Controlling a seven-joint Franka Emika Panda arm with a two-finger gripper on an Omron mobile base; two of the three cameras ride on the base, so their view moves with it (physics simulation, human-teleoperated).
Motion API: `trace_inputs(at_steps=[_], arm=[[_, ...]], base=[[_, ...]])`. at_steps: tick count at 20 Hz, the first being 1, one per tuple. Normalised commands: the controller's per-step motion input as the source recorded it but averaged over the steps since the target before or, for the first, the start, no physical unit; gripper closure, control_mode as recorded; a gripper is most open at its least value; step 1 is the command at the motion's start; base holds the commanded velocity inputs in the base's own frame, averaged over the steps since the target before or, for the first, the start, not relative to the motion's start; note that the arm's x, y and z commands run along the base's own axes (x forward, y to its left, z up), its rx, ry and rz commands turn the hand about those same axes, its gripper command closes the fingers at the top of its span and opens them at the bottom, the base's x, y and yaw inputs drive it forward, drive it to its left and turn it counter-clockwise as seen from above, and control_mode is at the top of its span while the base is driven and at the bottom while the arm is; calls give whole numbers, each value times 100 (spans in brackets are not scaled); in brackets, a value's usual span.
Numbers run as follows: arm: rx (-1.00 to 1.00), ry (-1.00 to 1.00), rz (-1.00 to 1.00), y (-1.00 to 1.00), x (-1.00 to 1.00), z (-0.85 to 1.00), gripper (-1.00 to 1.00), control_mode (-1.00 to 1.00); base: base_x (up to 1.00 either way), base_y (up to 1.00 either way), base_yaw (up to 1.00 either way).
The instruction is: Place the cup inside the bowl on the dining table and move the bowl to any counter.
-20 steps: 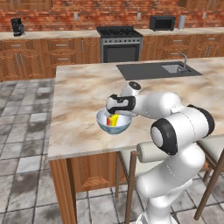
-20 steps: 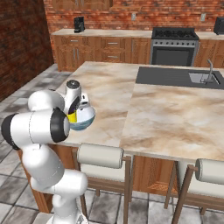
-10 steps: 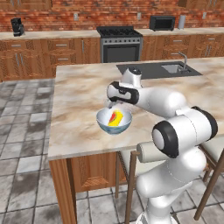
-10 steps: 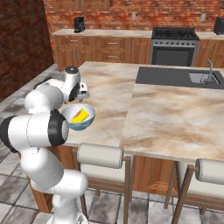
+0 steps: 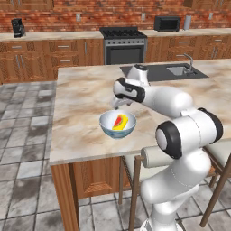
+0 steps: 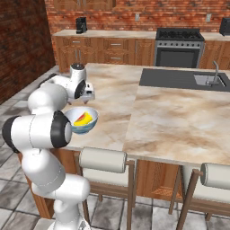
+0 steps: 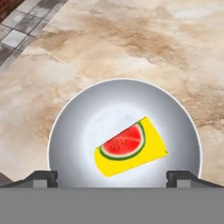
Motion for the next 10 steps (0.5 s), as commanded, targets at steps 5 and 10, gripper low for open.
trace_inputs(at_steps=[5,10], arm=[[0,9,-14,-48,-2,0,-100,-100],[0,5,-16,-35,-11,0,-100,-100]], base=[[0,0,0],[0,0,0]])
